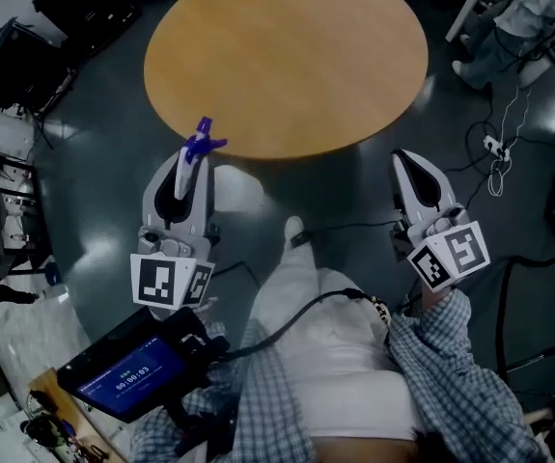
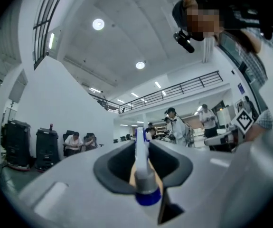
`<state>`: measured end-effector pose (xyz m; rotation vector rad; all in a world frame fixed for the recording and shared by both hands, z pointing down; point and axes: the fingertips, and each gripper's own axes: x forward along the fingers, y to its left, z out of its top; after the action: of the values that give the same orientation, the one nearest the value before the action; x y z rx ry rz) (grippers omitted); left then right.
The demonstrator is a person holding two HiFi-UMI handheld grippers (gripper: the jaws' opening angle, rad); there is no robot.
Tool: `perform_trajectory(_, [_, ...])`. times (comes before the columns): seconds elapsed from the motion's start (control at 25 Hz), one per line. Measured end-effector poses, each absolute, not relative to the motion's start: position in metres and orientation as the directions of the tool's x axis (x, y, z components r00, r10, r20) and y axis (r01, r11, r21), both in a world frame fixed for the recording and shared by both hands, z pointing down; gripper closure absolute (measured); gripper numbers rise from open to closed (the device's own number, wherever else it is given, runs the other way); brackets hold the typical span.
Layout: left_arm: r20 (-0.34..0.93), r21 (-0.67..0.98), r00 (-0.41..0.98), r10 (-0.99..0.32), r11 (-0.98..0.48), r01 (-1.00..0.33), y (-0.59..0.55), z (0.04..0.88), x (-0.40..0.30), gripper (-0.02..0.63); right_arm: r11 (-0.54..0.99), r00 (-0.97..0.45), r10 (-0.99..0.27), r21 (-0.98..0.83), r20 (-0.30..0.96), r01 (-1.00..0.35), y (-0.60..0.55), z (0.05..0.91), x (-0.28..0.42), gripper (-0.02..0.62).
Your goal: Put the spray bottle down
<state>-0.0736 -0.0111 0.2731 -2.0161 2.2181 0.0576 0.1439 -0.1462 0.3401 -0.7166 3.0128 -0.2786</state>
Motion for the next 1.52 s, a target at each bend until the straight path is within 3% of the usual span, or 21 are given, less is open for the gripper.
perform_trajectory(0.24, [-0.076, -0.028, -0.057, -0.996, 0.059, -0.998, 0.082, 0.309, -0.083, 0.517, 0.866, -0.893, -0.45, -0.232, 0.027, -0.443, -0.094, 0.356, 0.155, 0.601])
perform_trajectory(0.6, [-0.092, -0.062, 0.083, -0.992, -0.077, -0.995, 0.084, 0.289, -0.05, 0.518, 0.869, -0.886, -0.464, -0.195, 0.002, -0.456, -0.039, 0.339, 0.115, 0.601])
perform_trajectory(0.88, [-0.076, -0.076, 0.143, -0.987, -0.137, -0.988, 0.089, 0.306, -0.05, 0.518, 0.828, -0.841, -0.541, -0.185, -0.015, -0.53, -0.008, 0.35, 0.131, 0.601])
perform_trajectory(1.12, [-0.116, -0.089, 0.177, -0.977, -0.167, -0.982, 0.088, 0.3, -0.042, 0.518, 0.862, -0.874, -0.486, -0.169, -0.008, -0.477, 0.007, 0.354, 0.115, 0.601])
perform_trajectory(1.52, [-0.034, -0.119, 0.198, -0.98, -0.193, -0.974, 0.088, 0.337, -0.048, 0.517, 0.893, -0.899, -0.434, -0.157, -0.053, -0.422, -0.003, 0.349, 0.089, 0.601])
